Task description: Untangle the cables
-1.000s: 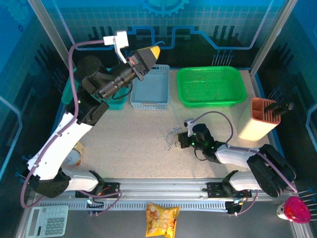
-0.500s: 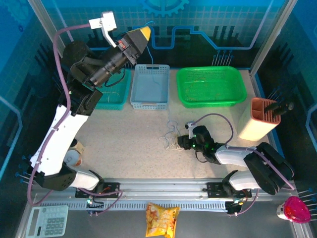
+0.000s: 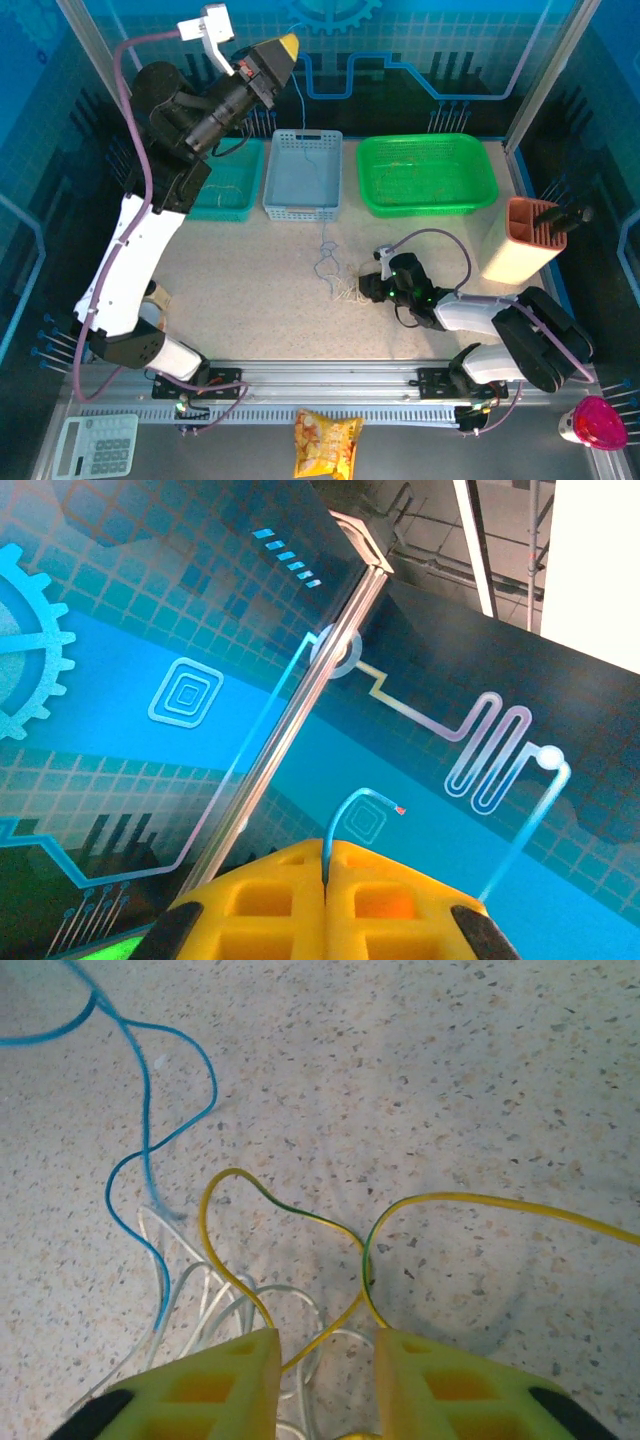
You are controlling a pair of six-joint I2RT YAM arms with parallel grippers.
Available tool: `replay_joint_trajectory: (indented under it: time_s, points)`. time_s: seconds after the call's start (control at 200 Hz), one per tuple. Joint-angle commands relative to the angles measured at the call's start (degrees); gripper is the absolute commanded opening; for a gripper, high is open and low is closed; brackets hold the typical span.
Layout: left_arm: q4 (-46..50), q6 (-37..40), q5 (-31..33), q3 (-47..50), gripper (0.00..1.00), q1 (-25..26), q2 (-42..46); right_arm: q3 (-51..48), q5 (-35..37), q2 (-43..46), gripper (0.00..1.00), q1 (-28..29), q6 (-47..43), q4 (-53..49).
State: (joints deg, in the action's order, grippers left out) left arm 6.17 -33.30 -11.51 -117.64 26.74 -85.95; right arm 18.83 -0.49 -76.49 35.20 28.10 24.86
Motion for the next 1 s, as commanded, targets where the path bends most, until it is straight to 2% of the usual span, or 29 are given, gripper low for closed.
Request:
replay_joint_trajectory:
  time_s: [0.0, 0.18, 0.28, 0.425, 0.66, 0.74, 0.79, 0.83, 0.875, 0.945, 0.975, 0.995]
  points:
    - [-0.9, -1.7, -2.7, -2.4, 0.0, -0.1, 0.1, 2.2, -2.8, 3.3, 0.41, -0.4, -1.0, -1.9]
    - [-1.8, -3.8, -4.2, -1.8, 0.0, -0.1, 0.5, 4.9, -6.0, 7.5, 0.66, -0.4, -4.3, -5.1]
    - [-3.3, -5.3, -4.8, -1.5, 0.0, -0.1, 0.8, 7.0, -7.6, 6.5, 0.74, -0.4, -5.6, -5.4]
    - [-4.7, -7.7, -5.7, -1.6, 0.0, 0.0, 0.7, 9.8, -8.7, 2.2, 0.79, -0.2, -5.3, -2.5]
    - [-5.9, -9.8, -6.2, -1.6, 0.0, 0.2, 0.9, 16.9, -10.0, -9.8, 0.8, 1.6, -3.6, 3.6]
    - [-5.8, -9.8, -6.2, -1.8, 0.0, 0.4, 1.0, 18.9, -10.9, -14.2, 0.73, 2.2, -2.7, 5.8]
    - [-5.7, -9.8, -6.1, -1.8, 0.0, 0.3, 1.0, 19.8, -12.0, -16.7, 0.65, 2.2, -2.0, 7.2]
    - [-5.6, -9.7, -6.1, -1.8, 0.0, 0.4, 1.1, 20.3, -12.5, -18.3, 0.53, 2.2, -1.3, 8.3]
    - [-5.4, -9.6, -6.1, -1.9, 0.0, 0.4, 1.2, 20.4, -12.7, -19.5, 0.33, 2.2, -0.7, 9.1]
    - [-5.2, -9.3, -6.1, -2.2, 0.0, 0.4, 1.4, 19.4, -12.1, -19.8, 0.08, 2.2, -0.2, 10.3]
    - [-4.9, -9.1, -6.1, -2.4, 0.0, 0.5, 1.4, 18.7, -11.6, -19.4, 0.01, 2.2, 0.0, 10.6]
    - [-4.7, -8.9, -6.0, -2.6, 0.0, 0.4, 1.4, 18.2, -11.2, -19.0, 0.0, 2.1, -0.1, 10.4]
